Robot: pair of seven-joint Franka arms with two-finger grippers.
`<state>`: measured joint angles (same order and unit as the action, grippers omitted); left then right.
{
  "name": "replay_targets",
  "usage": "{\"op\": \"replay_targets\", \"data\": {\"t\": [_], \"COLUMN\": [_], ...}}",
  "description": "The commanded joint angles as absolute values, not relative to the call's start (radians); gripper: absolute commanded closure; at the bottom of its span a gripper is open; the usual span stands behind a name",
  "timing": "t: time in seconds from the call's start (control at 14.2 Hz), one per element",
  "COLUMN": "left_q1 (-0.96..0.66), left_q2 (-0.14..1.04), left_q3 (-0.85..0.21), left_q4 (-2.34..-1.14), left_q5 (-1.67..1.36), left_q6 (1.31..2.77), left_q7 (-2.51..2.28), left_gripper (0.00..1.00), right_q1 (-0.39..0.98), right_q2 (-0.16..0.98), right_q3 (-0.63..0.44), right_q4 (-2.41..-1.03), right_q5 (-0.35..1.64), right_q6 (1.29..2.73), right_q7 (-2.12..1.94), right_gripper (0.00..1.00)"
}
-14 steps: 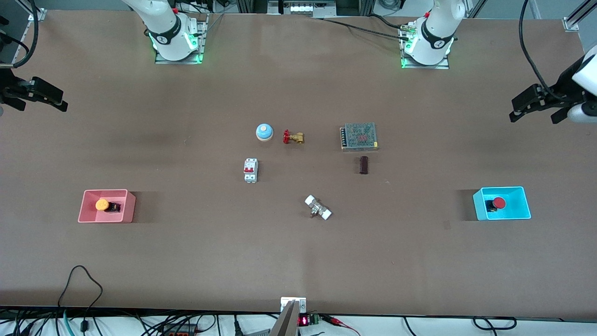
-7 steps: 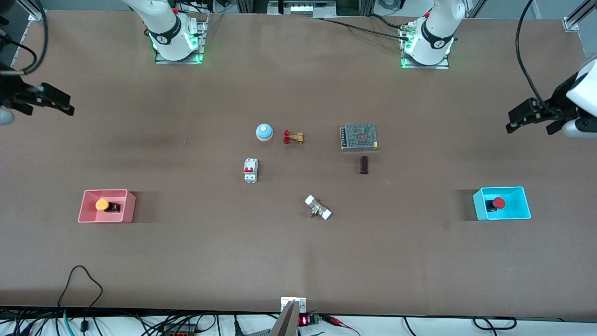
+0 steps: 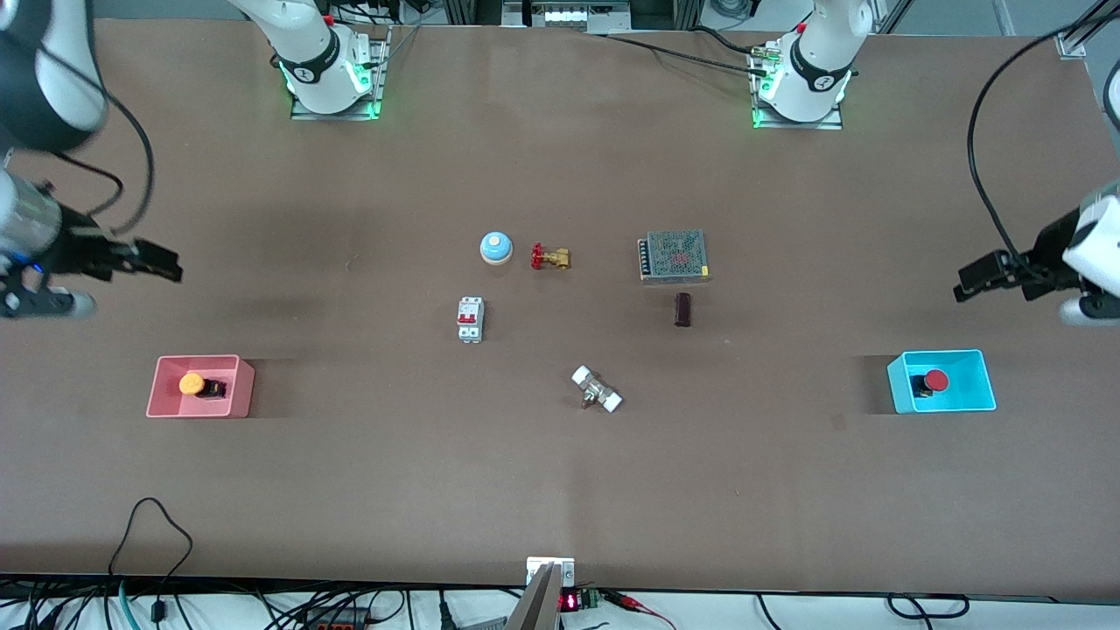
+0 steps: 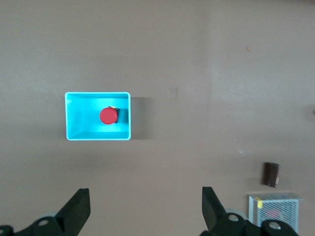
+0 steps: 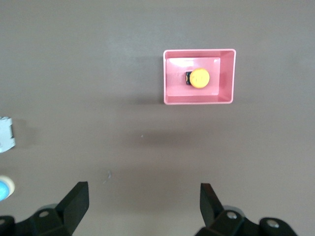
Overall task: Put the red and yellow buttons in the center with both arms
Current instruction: 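Reach the right gripper to the yellow button while the left gripper reaches the red button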
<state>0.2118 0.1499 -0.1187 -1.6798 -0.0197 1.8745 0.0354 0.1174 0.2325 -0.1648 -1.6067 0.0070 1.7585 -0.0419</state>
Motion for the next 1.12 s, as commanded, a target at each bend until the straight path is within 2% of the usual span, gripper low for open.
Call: {"op": "replay_targets", "data": {"t": [0.0, 0.21, 0.42, 1.05], "left_q1": [0.221, 0.255, 0.287, 0.302], "left_q2": [0.215, 0.274, 0.336, 0.521], "left_q3": [-0.121, -0.121, -0.120, -0.118], "left_q4": [-1.658, -1.658, -1.658, -1.657], "left_q5": [0.012, 0.014, 0.014, 0.078], "left_q6": [1.926, 2.014, 2.071, 2.201], "left_q7": [0.055, 0.057, 0.119, 0.127], "left_gripper": [0.00, 0.00, 0.00, 0.00], "right_q1": [0.089, 0.066, 0.057, 0.015], "right_q2": [0.363, 0.497, 0.583, 0.698], "right_q3": [-0.167, -0.167, -0.169, -0.167], "right_q4": [-1.589, -1.579, -1.522, -1.502], "right_q5": [0.031, 0.025, 0.021, -0.010], "right_q6": [1.888, 2.006, 2.023, 2.146], "right_q7": [-0.038, -0.038, -0.047, -0.198], "right_gripper": [0.00, 0.00, 0.00, 0.00]}}
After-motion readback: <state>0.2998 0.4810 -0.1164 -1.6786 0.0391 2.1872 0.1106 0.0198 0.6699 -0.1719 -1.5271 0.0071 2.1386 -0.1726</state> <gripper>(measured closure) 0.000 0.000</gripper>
